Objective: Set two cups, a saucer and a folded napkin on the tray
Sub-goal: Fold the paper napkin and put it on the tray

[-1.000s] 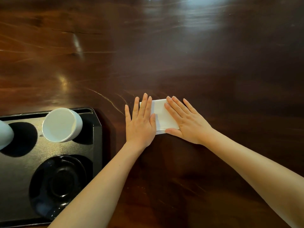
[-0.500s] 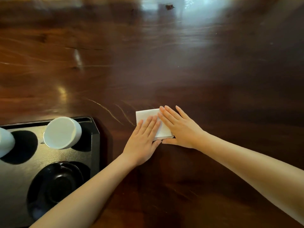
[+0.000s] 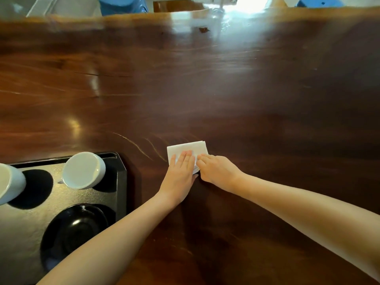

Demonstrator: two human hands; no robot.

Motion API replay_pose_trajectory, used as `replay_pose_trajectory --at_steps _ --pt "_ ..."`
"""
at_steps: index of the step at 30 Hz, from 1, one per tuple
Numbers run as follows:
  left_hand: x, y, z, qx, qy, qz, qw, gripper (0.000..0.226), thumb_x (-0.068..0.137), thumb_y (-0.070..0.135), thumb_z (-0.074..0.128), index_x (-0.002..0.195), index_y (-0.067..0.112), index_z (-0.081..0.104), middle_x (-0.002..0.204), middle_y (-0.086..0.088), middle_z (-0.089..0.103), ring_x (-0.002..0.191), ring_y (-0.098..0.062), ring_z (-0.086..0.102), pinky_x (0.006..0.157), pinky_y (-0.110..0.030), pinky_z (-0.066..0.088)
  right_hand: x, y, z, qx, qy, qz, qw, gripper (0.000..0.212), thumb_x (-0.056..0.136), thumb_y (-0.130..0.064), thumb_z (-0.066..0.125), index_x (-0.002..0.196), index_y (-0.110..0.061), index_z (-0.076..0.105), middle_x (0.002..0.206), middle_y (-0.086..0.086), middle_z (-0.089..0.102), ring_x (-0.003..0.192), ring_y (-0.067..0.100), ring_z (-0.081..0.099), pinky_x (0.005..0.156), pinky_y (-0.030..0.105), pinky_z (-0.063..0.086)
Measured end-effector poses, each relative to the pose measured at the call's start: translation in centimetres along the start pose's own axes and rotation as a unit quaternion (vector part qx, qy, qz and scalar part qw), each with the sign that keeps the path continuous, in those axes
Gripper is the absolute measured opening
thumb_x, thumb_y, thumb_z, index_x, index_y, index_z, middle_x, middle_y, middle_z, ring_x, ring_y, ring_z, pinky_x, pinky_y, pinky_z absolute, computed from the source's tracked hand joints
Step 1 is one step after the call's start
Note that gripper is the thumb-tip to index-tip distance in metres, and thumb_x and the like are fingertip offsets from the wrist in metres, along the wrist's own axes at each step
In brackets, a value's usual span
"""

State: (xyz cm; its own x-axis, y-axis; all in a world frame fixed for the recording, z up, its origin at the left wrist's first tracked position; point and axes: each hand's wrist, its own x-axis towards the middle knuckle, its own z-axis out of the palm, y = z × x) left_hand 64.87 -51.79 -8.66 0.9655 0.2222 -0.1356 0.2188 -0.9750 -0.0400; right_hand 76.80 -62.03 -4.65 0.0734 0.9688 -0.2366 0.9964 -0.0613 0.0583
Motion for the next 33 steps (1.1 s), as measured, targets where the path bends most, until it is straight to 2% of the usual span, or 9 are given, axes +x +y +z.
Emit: replay_pose_trajectory --at_steps 4,6,9,13,19,23,27,30,33 --pt "-0.2 -0.4 -0.1 0.098 0.0 0.035 0.995 0.052 0.087 0.024 0.056 0.136 0.005 0.047 0.14 -0.012 0.052 0.131 -0.026 0.048 0.105 -0.043 0.041 -0.1 -0.8 0.2 -0.038 -0.027 0.006 0.999 0.024 0.07 -0.012 0.076 0.091 -0.001 0.071 0.083 0.006 0.064 0.078 0.021 0.062 0.051 0.03 0.055" --pt "-0.1 -0.6 -0.3 0.071 -0.013 0.036 0.997 0.052 0.078 0.021 0.07 0.125 0.004 0.058 0.128 -0.013 0.062 0.121 -0.026 0.058 0.098 -0.043 0.047 -0.2 -1.6 0.7 -0.016 -0.01 0.036 0.999 0.035 0.056 -0.025 0.084 0.083 -0.007 0.072 0.071 0.001 0.065 0.064 0.014 0.063 0.044 0.024 0.052" --pt "0.0 -1.2 -1.7 -0.01 0.03 0.055 0.998 0.046 0.068 0.003 0.073 0.113 0.001 0.065 0.111 -0.013 0.07 0.104 -0.028 0.068 0.085 -0.042 0.055 -0.1 -1.8 -0.7 0.038 0.017 0.065 0.997 0.029 0.052 -0.01 0.084 0.076 -0.011 0.068 0.064 -0.002 0.062 0.051 0.012 0.061 0.037 0.022 0.041" --pt "0.0 -3.7 -1.7 -0.164 0.007 0.034 0.986 0.034 0.09 0.023 0.031 0.107 0.009 0.056 0.102 -0.009 0.066 0.088 -0.029 0.066 0.073 -0.039 0.056 0.2 0.3 -2.8 0.168 -0.06 0.083 0.98 0.021 0.096 -0.013 0.041 0.111 -0.007 0.056 0.105 0.012 0.066 0.093 0.033 0.064 0.066 0.037 0.039" --pt "0.2 -5.9 -6.5 -0.307 0.083 -0.009 0.948 0.021 0.093 0.021 0.055 0.111 0.013 0.063 0.105 -0.005 0.07 0.089 -0.023 0.066 0.076 -0.032 0.055 1.3 2.9 -6.1 0.413 -0.084 0.12 0.899 0.025 0.099 -0.025 0.042 0.111 -0.013 0.06 0.095 0.002 0.06 0.085 0.019 0.054 0.073 0.029 0.042" --pt "-0.2 -7.4 -9.3 -0.461 0.077 -0.118 0.876 0.017 0.093 0.023 0.056 0.106 0.015 0.063 0.097 0.004 0.065 0.085 -0.009 0.058 0.065 -0.012 0.042 2.1 3.0 -7.2 0.564 -0.022 0.171 0.807 0.026 0.096 -0.03 0.046 0.11 -0.017 0.064 0.106 0.001 0.063 0.1 0.017 0.056 0.086 0.031 0.045" --pt "-1.8 -7.1 -10.8 -0.591 0.141 -0.25 0.754 0.01 0.094 0.025 0.052 0.099 0.018 0.059 0.09 0.011 0.059 0.082 -0.006 0.055 0.065 -0.019 0.044 3.6 0.4 -8.4 0.676 0.085 0.244 0.69 0.025 0.096 -0.03 0.047 0.105 -0.013 0.062 0.094 -0.002 0.059 0.089 0.014 0.054 0.076 0.027 0.044" --pt "-2.7 -6.5 -10.9 -0.644 0.187 -0.349 0.655 0.02 0.096 0.029 0.047 0.105 0.014 0.056 0.095 0.002 0.057 0.087 -0.015 0.053 0.066 -0.023 0.043 5.5 -3.0 -9.6 0.629 0.178 0.315 0.688 0.029 0.099 -0.028 0.04 0.107 -0.007 0.057 0.089 -0.001 0.054 0.079 0.011 0.049 0.062 0.023 0.038" --pt "-3.8 -6.8 -11.1 -0.633 0.212 -0.409 0.622 0.027 0.097 0.033 0.043 0.109 0.011 0.054 0.095 0.001 0.054 0.088 -0.016 0.05 0.066 -0.024 0.039 6.9 -5.9 -10.6 0.547 0.225 0.331 0.736 0.028 0.101 -0.028 0.034 0.1 -0.007 0.053 0.073 -0.004 0.052 0.066 0.012 0.048 0.056 0.029 0.036"
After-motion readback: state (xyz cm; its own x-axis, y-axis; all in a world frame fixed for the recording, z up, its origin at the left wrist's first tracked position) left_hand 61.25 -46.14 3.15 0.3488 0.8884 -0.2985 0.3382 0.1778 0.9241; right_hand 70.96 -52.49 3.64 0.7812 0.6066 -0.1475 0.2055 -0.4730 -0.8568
